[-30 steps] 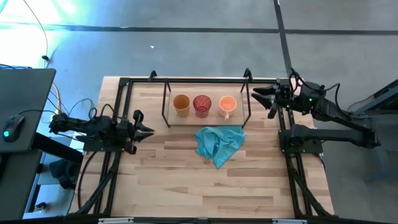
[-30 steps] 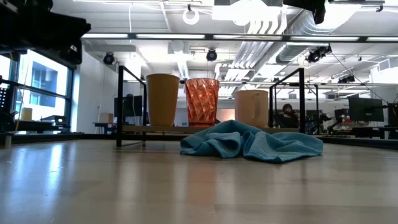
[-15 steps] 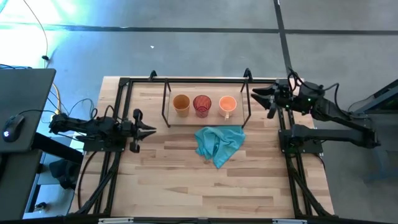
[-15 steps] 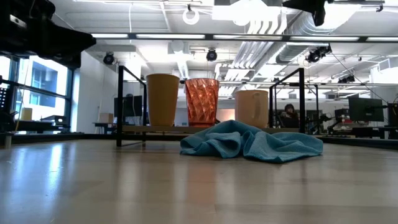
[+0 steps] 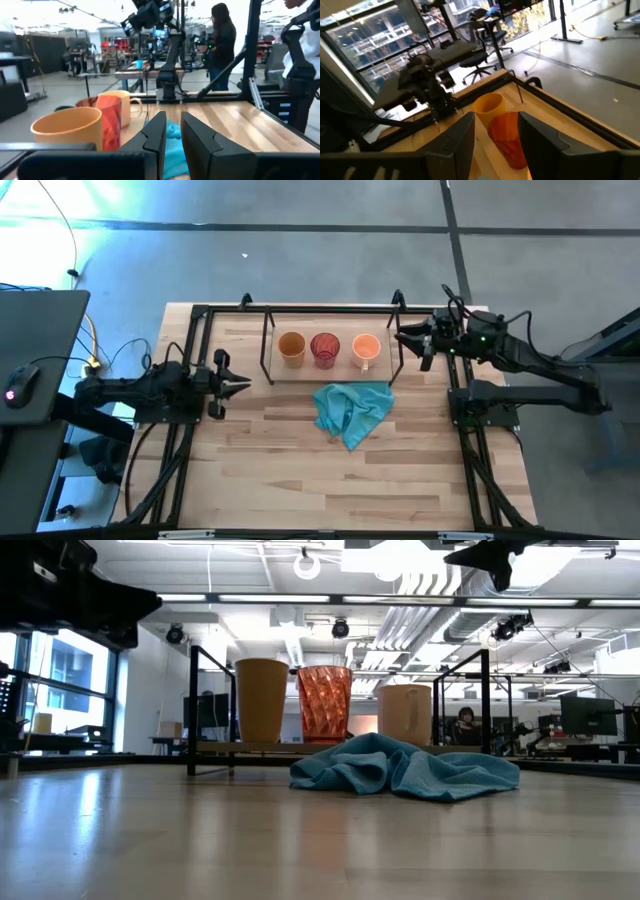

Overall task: Stack small to large cups/mugs on shelf
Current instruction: Return to Home Position

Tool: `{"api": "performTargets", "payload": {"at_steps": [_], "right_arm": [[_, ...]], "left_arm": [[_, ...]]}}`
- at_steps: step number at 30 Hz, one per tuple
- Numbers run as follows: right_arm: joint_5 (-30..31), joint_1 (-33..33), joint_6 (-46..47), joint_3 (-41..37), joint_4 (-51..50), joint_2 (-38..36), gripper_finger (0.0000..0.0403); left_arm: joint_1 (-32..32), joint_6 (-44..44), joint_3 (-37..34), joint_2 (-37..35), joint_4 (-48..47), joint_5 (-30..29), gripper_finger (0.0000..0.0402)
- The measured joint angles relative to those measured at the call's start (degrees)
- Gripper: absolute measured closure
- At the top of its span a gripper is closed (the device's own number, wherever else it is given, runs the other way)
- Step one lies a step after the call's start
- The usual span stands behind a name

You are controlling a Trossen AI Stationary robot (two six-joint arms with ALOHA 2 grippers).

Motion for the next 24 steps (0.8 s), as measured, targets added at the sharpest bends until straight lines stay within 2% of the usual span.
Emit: {"api": "performTargets", "payload": {"at_steps": [4,7,17,24], "right_arm": [[-1.34,0.00,-0.29,0.01,4.39,0.47,0.0263],[-1.37,0.00,-0.72,0.00,6.09,0.28,0.0263],[-1.37,0.02,-0.33,0.00,6.02,-0.09,0.0263],[-1.19,-0.04,-1.32,0.00,4.53,-1.53,0.0263]], "left_arm": [[4.07,-3.15,-0.01,0.02,-0.01,5.92,0.0355],[5.42,-4.19,-0.01,0.02,0.21,7.13,0.0355],[5.70,-1.87,-0.01,0.02,-0.94,1.14,0.0355],[5.70,-1.62,-0.01,0.02,-4.56,1.20,0.0355]]}}
